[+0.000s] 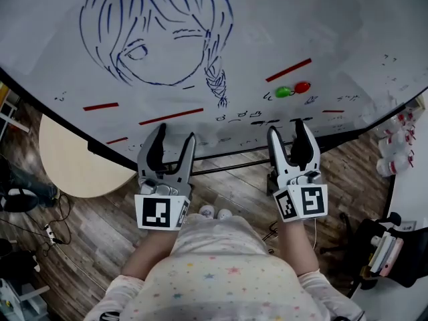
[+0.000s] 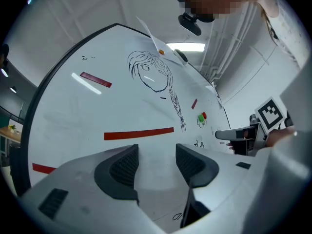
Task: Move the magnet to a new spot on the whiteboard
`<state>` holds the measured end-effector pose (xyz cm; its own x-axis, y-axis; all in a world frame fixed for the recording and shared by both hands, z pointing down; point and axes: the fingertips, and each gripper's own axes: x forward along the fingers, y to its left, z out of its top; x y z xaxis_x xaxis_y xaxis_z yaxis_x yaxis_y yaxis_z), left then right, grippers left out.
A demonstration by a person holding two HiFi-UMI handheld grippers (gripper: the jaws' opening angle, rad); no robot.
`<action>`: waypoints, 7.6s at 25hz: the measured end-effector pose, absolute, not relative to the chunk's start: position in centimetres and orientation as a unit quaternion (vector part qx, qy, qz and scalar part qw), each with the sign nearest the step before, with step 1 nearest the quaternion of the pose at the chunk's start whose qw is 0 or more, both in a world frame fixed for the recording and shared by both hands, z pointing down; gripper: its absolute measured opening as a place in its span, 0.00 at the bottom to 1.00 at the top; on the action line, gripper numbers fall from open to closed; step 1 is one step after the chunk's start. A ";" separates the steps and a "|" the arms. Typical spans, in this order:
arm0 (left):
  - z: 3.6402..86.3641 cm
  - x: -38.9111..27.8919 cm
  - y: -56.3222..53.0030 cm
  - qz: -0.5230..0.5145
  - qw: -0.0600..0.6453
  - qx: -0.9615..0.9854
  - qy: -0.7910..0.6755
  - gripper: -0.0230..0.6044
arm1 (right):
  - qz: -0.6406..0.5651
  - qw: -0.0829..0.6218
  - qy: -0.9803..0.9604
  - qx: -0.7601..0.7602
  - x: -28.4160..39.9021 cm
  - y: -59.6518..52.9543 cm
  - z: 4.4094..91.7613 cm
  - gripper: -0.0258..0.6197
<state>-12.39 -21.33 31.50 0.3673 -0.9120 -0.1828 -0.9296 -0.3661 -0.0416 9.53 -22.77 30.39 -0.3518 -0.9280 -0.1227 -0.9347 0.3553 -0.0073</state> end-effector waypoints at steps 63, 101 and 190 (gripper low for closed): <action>22.6 -8.9 -21.1 0.105 0.175 -0.782 0.589 0.38 | 0.116 0.050 0.837 -0.533 10.4 -25.7 22.6 0.26; 23.8 -9.1 -21.1 0.097 0.159 -0.786 0.589 0.38 | 0.139 0.007 0.820 -0.555 10.0 -26.4 22.5 0.22; 33.6 -6.4 -21.5 0.045 0.058 -0.817 0.572 0.35 | 0.030 -0.054 0.829 -0.556 10.7 -26.1 38.4 0.23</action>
